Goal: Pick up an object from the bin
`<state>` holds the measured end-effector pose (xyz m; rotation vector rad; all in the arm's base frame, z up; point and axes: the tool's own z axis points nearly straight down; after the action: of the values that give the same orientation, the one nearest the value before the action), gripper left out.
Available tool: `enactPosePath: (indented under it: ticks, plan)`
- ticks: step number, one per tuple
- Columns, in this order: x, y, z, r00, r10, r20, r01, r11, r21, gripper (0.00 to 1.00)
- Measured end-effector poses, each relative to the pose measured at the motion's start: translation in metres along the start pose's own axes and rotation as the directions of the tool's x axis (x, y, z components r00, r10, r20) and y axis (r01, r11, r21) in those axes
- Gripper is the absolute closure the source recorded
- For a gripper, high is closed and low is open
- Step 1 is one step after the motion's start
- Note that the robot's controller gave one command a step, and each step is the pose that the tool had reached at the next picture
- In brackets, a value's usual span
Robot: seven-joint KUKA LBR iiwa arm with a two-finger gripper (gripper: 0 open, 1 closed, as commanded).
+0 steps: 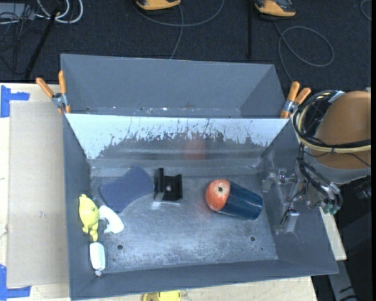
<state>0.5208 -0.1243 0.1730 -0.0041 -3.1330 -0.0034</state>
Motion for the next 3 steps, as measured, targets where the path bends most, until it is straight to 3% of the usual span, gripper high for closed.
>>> enactPosePath:
  ticks: [1, 2, 3]
  plan:
    - [-0.002, 0.000, -0.004, 1.000, -0.003, 0.008, 0.003, 1.000, 0.002, 0.00]
    - [-0.012, 0.006, 0.032, 0.998, -0.062, 0.014, 0.062, 0.998, 0.004, 0.00]
    - [-0.025, 0.037, 0.079, 0.995, -0.096, 0.013, 0.096, 0.995, 0.006, 0.00]
